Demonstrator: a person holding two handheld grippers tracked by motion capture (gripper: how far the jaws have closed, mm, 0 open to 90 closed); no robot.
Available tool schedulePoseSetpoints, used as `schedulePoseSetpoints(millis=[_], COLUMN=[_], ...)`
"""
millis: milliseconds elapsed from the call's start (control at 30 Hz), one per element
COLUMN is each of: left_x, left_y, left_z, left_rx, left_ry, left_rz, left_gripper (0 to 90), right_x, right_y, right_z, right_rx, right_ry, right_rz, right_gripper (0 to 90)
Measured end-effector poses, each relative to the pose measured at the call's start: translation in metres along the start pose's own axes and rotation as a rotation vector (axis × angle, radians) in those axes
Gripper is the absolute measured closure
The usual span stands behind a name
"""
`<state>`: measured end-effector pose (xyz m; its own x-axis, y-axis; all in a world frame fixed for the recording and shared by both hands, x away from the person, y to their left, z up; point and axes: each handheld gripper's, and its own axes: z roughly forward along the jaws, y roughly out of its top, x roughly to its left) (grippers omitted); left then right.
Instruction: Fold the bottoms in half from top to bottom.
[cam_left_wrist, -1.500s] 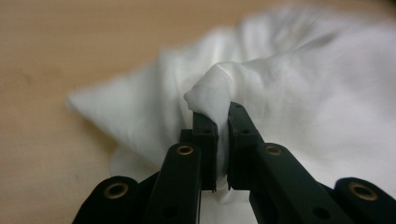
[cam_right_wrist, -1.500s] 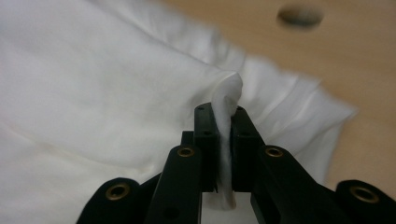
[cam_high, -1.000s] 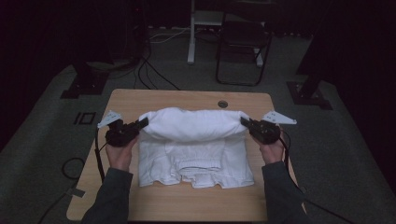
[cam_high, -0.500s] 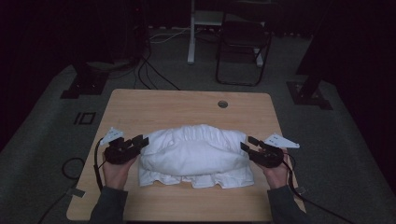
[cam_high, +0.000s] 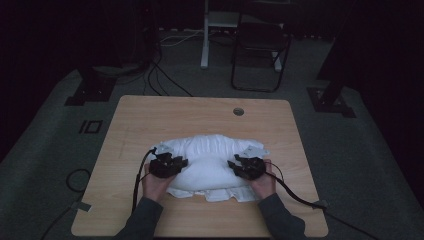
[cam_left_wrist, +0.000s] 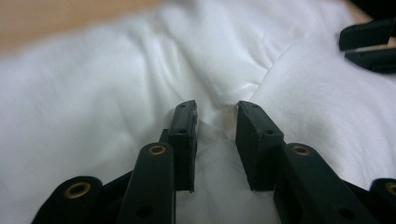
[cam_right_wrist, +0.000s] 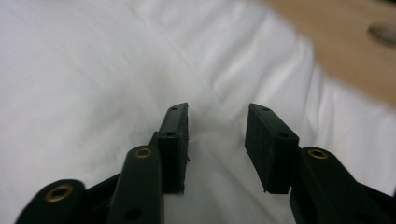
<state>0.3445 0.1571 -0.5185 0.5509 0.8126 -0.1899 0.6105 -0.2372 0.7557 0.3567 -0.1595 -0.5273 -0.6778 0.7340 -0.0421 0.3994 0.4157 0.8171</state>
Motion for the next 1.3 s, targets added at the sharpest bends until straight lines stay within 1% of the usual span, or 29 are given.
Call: schedulePoseSetpoints(millis=[33, 67, 100, 167, 233, 300, 333, 400, 533, 600, 633, 700, 733, 767, 800, 833, 867, 900, 967, 1033, 1100, 1167, 1233, 1300], left_x=[-0.001, -0.003, -0.004, -0.004, -0.001, 0.003, 0.006, 0.012, 0.026, 0.031, 0.034, 0.041, 0.044, 0.047, 0.049, 0.050, 0.052, 0.053, 0.055, 0.055, 0.054, 0.052, 0.050, 0.047], left_y=[-0.006, -0.014, -0.019, -0.029, -0.036, -0.041, -0.043, -0.048, -0.055, -0.054, -0.053, -0.052, -0.051, -0.051, -0.052, -0.053, -0.055, -0.055, -0.056, -0.056, -0.057, -0.058, -0.059, -0.059], left_z=[0.002, 0.003, 0.003, 0.001, -0.003, -0.008, -0.010, -0.014, -0.019, -0.024, -0.026, -0.030, -0.030, -0.028, -0.026, -0.024, -0.021, -0.020, -0.017, -0.016, -0.015, -0.014, -0.014, -0.014], left_rx=[0.015, 0.021, 0.025, 0.020, 0.010, -0.003, -0.007, -0.018, -0.044, -0.061, -0.075, -0.085, -0.081, -0.061, -0.041, -0.036, -0.027, -0.018, 0.000, 0.004, 0.004, -0.004, 0.001, 0.004], left_ry=[0.008, 0.020, 0.027, 0.048, 0.048, 0.070, 0.077, 0.117, 0.148, 0.188, 0.206, 0.219, 0.226, 0.231, 0.256, 0.283, 0.287, 0.290, 0.321, 0.346, 0.366, 0.382, 0.392, 0.389], left_rz=[0.009, 0.017, 0.024, 0.041, 0.030, 0.031, 0.025, 0.017, -0.037, -0.048, -0.063, -0.092, -0.107, -0.116, -0.119, -0.128, -0.151, -0.164, -0.166, -0.171, -0.167, -0.166, -0.154, -0.149], left_gripper=[69.0, 69.3, 69.5, 69.6, 69.4, 69.1, 69.0, 68.9, 67.8, 62.7, 59.2, 52.2, 47.6, 41.7, 36.8, 31.4, 28.1, 25.0, 16.6, 11.9, 9.0, 8.5, 8.5, 8.9], right_x=[0.001, 0.002, 0.002, 0.002, -0.002, -0.008, -0.009, -0.010, -0.008, -0.009, -0.009, -0.009, -0.009, -0.008, -0.008, -0.008, -0.008, -0.008, -0.008, -0.008, -0.008, -0.008, -0.008, -0.008], right_y=[-0.007, -0.013, -0.021, -0.031, -0.041, -0.048, -0.050, -0.053, -0.052, -0.053, -0.053, -0.054, -0.054, -0.054, -0.054, -0.054, -0.055, -0.055, -0.055, -0.055, -0.055, -0.055, -0.056, -0.056], right_z=[0.001, 0.001, 0.000, -0.003, -0.007, -0.011, -0.011, -0.010, -0.007, -0.007, -0.007, -0.007, -0.006, -0.006, -0.006, -0.006, -0.006, -0.006, -0.006, -0.006, -0.006, -0.006, -0.006, -0.006], right_rx=[0.017, 0.033, 0.045, 0.059, 0.066, 0.071, 0.069, 0.066, 0.066, 0.062, 0.060, 0.055, 0.054, 0.051, 0.049, 0.048, 0.047, 0.044, 0.043, 0.042, 0.041, 0.040, 0.038, 0.036], right_ry=[-0.006, -0.011, -0.020, -0.037, -0.044, -0.039, -0.033, -0.023, -0.029, -0.029, -0.027, -0.026, -0.028, -0.029, -0.031, -0.031, -0.032, -0.033, -0.034, -0.033, -0.033, -0.033, -0.032, -0.031], right_rz=[-0.002, -0.006, -0.014, -0.017, -0.007, 0.010, 0.017, 0.040, 0.034, 0.040, 0.047, 0.052, 0.053, 0.053, 0.052, 0.052, 0.052, 0.052, 0.052, 0.052, 0.051, 0.051, 0.051, 0.051], right_gripper=[60.6, 61.4, 62.0, 62.4, 62.4, 62.2, 62.2, 62.2, 62.2, 62.1, 62.1, 62.0, 61.9, 61.9, 61.8, 61.9, 61.8, 61.9, 61.8, 61.8, 61.8, 61.7, 61.7, 61.7])
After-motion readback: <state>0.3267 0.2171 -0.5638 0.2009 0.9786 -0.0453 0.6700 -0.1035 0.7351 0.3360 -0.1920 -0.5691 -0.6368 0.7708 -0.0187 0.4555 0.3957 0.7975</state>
